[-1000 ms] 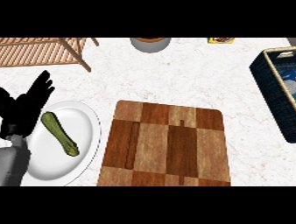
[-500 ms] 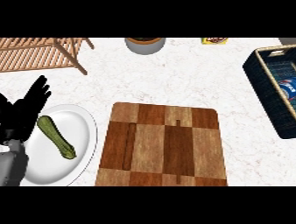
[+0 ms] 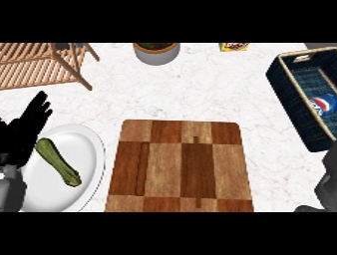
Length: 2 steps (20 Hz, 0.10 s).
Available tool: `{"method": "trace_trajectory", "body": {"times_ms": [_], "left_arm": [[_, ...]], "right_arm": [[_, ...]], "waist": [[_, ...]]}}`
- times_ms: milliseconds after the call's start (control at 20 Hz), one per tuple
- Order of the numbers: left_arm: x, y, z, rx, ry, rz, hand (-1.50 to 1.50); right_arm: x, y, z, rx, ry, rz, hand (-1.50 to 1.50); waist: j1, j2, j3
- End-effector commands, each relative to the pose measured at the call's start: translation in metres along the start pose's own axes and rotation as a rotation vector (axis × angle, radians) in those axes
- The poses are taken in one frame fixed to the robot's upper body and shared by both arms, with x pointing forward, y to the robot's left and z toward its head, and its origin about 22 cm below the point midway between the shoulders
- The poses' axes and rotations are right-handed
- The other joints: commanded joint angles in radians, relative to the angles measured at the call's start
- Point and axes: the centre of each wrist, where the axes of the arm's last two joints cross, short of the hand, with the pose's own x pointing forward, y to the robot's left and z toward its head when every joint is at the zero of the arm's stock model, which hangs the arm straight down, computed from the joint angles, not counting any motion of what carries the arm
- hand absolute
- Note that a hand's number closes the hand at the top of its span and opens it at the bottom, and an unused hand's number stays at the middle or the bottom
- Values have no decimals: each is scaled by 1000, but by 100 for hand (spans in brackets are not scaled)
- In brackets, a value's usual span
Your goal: Pick the can from the cutting board and place it in the basket
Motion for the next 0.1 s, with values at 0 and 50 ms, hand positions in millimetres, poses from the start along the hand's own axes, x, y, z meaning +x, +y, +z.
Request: {"method": "trace_trajectory", "body": {"times_ms": [0,50], "left_arm": [[2,-2,-1,11,-6,1,0],[1,-3,1,5,0,-6,0]], "right_arm": [[-6,-44,2,80,35,34,-150],[-25,-47,-4,94,53,67,-150]], "waist": [[-6,-2,0],[6,4,1]]}}
